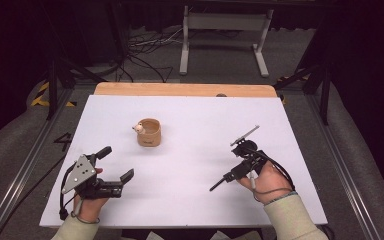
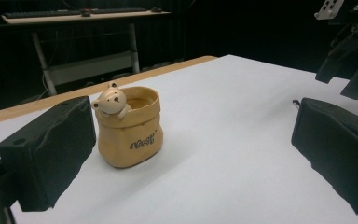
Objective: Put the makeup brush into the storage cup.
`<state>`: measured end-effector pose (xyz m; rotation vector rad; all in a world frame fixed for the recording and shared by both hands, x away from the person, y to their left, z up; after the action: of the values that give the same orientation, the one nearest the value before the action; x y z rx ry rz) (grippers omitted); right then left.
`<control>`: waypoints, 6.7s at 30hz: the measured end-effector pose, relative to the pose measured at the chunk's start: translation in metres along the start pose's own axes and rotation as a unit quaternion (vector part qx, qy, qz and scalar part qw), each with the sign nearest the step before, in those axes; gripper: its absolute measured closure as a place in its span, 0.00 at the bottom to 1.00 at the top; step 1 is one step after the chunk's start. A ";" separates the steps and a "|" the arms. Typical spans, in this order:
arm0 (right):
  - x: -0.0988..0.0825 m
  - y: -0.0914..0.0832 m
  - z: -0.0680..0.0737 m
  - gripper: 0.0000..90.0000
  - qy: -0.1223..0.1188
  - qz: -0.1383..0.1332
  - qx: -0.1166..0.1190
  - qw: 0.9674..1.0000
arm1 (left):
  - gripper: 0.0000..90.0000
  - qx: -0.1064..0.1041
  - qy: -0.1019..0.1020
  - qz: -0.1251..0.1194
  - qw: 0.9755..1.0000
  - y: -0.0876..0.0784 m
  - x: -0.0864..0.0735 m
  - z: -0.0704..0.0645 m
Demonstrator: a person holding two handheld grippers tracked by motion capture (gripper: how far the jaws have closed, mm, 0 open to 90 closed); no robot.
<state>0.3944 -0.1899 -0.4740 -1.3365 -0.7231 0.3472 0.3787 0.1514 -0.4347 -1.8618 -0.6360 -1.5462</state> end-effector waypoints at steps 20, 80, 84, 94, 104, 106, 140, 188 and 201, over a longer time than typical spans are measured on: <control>-0.005 0.019 -0.004 0.07 0.022 0.043 0.039 0.998 | 0.00 0.001 -0.015 0.008 1.000 -0.007 -0.008 0.003; 0.005 0.052 -0.012 0.10 0.037 0.107 -0.022 0.993 | 0.00 0.003 -0.012 0.023 1.000 0.000 -0.013 0.001; 0.003 0.055 -0.011 0.18 0.033 0.116 -0.023 0.992 | 0.00 0.002 -0.012 0.025 1.000 0.000 -0.014 0.001; 0.003 0.050 -0.010 0.49 0.018 0.117 -0.053 0.992 | 0.00 0.006 -0.013 0.028 0.999 0.001 -0.015 0.001; 0.004 0.049 -0.003 0.74 0.001 0.122 -0.047 0.991 | 0.01 0.006 -0.016 0.031 0.999 0.001 -0.016 0.002; 0.004 0.048 -0.004 0.78 0.000 0.123 -0.046 0.991 | 0.01 0.005 -0.016 0.035 0.999 0.001 -0.016 0.002; 0.025 0.000 0.011 0.94 -0.079 -0.027 -0.039 0.996 | 0.04 0.016 -0.037 0.027 0.999 -0.002 -0.012 0.004; 0.073 -0.045 0.060 0.93 -0.207 -0.468 0.039 0.858 | 0.03 -0.076 -0.036 0.014 0.996 -0.003 -0.008 -0.016; 0.081 -0.041 0.069 0.93 -0.205 -0.493 0.048 0.844 | 0.06 -0.096 -0.060 0.005 0.994 0.005 0.010 -0.015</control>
<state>0.4018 -0.0970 -0.4086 -0.6430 -1.6198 -0.1810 0.3736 0.1369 -0.4244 -2.1106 -0.5456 -1.5440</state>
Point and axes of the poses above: each handheld gripper's, and its own axes: y roughly forward along the jaws, x roughly out of its top, z roughly to its left, the point moved 10 cm from there along y, roughly forward along the jaws, and after that the axes turned 7 degrees about -y, right-handed, at the moved point
